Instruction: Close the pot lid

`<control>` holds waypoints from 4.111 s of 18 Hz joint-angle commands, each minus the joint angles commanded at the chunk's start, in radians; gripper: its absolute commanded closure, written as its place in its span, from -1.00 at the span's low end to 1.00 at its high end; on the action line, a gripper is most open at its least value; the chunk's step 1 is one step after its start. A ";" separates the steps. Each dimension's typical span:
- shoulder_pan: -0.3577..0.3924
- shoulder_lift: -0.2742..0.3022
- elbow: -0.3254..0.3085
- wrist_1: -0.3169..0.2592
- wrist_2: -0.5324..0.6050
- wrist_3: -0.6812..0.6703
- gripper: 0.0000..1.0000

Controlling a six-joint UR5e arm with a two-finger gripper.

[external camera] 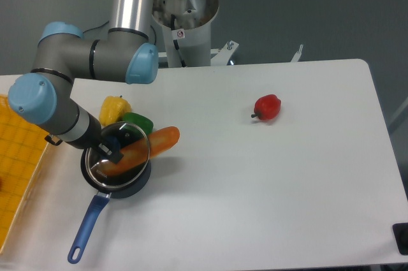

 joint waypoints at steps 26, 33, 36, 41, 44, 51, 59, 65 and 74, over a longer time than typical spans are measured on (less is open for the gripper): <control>-0.008 -0.026 0.005 0.051 -0.002 0.011 -0.98; -0.009 -0.020 -0.003 0.049 -0.006 0.012 -0.99; -0.005 0.006 -0.002 0.041 -0.015 0.020 -1.00; 0.028 0.061 -0.002 0.041 -0.071 0.057 -1.00; 0.089 0.113 -0.002 0.043 -0.069 0.093 -1.00; 0.316 0.192 -0.052 0.006 -0.055 0.487 -1.00; 0.719 0.290 -0.040 -0.055 -0.008 1.019 -1.00; 0.964 0.288 -0.040 -0.052 -0.005 1.232 -1.00; 1.236 0.287 -0.049 -0.055 -0.003 1.548 -1.00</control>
